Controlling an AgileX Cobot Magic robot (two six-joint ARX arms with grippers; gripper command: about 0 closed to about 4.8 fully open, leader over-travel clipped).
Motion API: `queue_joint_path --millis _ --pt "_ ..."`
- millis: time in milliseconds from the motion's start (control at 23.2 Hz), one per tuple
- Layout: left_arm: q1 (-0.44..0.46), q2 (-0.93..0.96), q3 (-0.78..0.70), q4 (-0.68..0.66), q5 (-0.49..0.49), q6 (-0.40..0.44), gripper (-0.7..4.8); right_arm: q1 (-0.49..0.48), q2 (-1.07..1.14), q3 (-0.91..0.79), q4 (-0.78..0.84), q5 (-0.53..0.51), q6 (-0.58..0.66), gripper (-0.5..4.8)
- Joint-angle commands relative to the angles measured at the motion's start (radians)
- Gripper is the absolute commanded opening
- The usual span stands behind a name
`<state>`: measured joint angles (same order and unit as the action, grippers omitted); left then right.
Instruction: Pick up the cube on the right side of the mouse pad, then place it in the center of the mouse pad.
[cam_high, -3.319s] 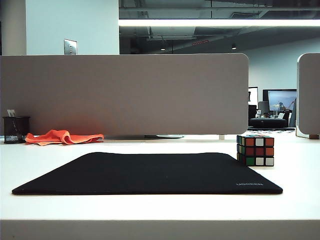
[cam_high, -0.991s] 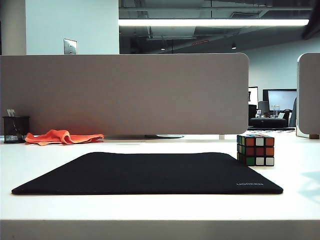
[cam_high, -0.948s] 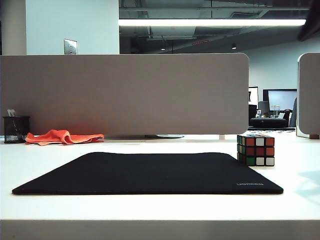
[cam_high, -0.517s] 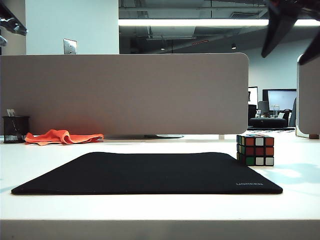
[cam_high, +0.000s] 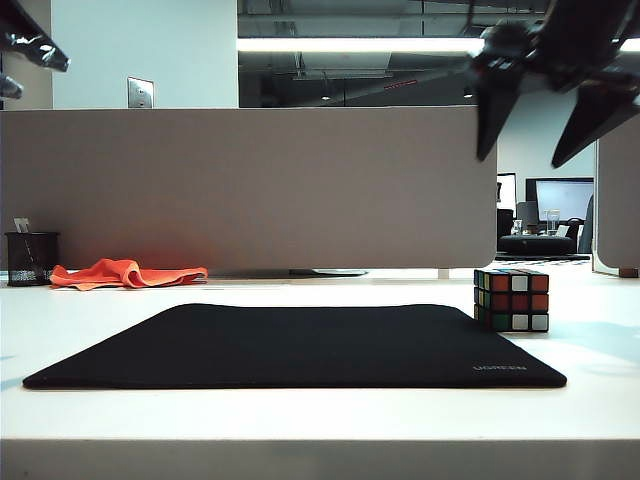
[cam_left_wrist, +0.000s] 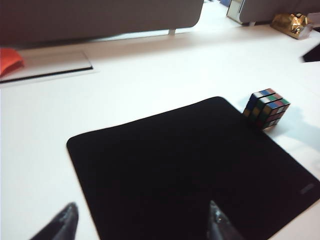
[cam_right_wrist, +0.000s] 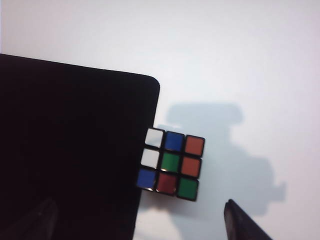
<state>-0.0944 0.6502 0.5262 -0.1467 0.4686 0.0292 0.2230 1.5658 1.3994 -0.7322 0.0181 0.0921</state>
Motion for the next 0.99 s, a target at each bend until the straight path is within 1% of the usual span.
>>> queue_joint_path --millis 43,172,216,259,345,991 --pt "-0.002 -0.001 0.007 0.015 0.004 0.0 3.23 0.02 0.071 0.066 -0.04 0.018 0.027 4.79" --pt "-0.003 -0.001 0.008 0.014 0.004 -0.003 3.23 0.023 0.199 0.127 -0.109 0.056 0.043 4.79" --pt "-0.003 -0.001 0.008 0.014 0.004 -0.003 3.23 0.023 0.243 0.134 -0.13 0.063 0.043 4.79" --pt "-0.005 -0.001 0.008 0.014 0.004 -0.003 3.23 0.023 0.282 0.133 -0.146 0.093 0.05 4.79" --pt "-0.02 -0.001 0.008 0.013 0.003 -0.003 3.23 0.023 0.327 0.133 -0.153 0.104 0.077 4.79" --pt "-0.026 -0.001 0.008 0.012 0.003 -0.003 3.23 0.023 0.375 0.134 -0.052 0.092 0.121 4.79"
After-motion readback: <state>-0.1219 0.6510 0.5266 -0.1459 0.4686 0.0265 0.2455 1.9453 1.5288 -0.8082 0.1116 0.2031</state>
